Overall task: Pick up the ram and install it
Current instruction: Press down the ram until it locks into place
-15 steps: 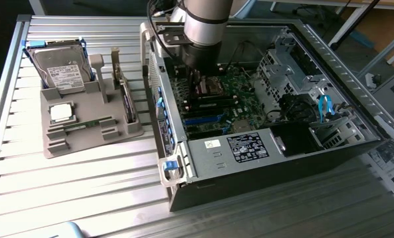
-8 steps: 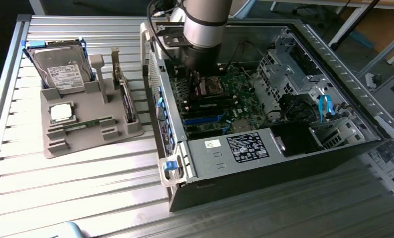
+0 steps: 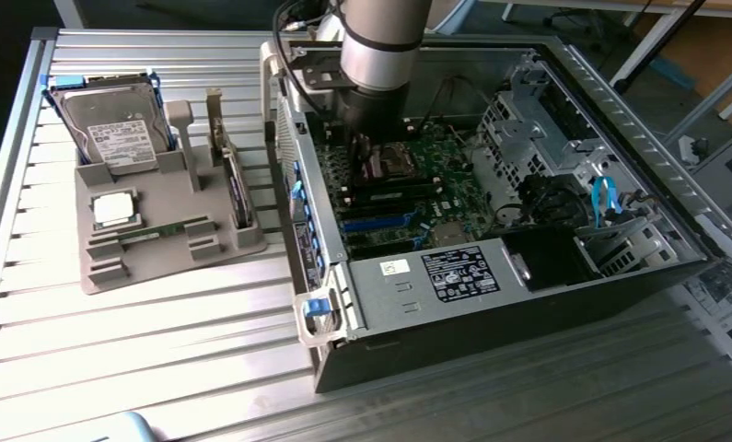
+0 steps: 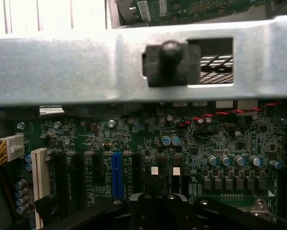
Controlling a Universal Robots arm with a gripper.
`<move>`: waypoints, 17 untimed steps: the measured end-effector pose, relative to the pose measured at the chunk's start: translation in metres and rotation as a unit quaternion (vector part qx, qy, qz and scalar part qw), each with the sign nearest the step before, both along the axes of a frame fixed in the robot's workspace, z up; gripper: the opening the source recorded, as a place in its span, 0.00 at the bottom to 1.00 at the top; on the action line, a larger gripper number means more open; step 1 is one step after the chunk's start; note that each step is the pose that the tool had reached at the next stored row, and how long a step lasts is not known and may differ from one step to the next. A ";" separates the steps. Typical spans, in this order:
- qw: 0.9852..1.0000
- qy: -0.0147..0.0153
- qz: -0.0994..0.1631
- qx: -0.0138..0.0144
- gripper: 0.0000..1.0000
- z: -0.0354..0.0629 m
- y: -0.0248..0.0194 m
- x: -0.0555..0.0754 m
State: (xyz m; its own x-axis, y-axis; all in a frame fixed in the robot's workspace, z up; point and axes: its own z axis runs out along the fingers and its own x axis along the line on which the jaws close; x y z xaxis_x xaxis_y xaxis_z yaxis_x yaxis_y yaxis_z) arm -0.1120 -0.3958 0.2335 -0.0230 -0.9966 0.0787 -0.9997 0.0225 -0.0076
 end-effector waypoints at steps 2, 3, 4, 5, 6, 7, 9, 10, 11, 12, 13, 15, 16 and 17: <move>1.000 0.000 0.000 0.000 0.11 -0.0006 0.0000 0.000; 1.000 0.000 0.000 0.000 0.11 -0.0011 0.0000 0.000; 1.000 0.000 0.000 0.000 0.11 -0.0022 0.0000 0.000; 1.000 0.000 0.000 0.000 0.11 -0.0029 0.0000 0.000; 1.000 0.000 0.000 0.000 0.11 -0.0035 0.0000 0.000; 1.000 0.000 0.000 0.000 0.11 -0.0043 0.0000 0.000; 1.000 0.000 0.000 0.000 0.11 -0.0051 -0.0001 0.000; 1.000 0.000 0.000 0.000 0.11 -0.0051 -0.0001 0.000; 1.000 0.000 0.000 0.000 0.11 -0.0052 0.0000 0.000; 1.000 0.000 0.000 0.000 0.11 -0.0052 0.0000 0.000; 1.000 0.000 0.000 0.000 0.11 -0.0048 0.0001 0.000; 1.000 -0.001 0.000 0.001 0.11 -0.0018 0.0003 0.000; 1.000 0.000 0.000 0.000 0.11 0.0012 0.0001 0.000; 1.000 0.000 0.000 0.000 0.11 0.0037 0.0000 0.000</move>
State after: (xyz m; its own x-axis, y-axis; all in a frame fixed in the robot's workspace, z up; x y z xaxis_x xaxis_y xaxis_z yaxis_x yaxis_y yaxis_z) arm -0.1121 -0.3958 0.2372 -0.0231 -0.9967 0.0785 -0.9997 0.0225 -0.0079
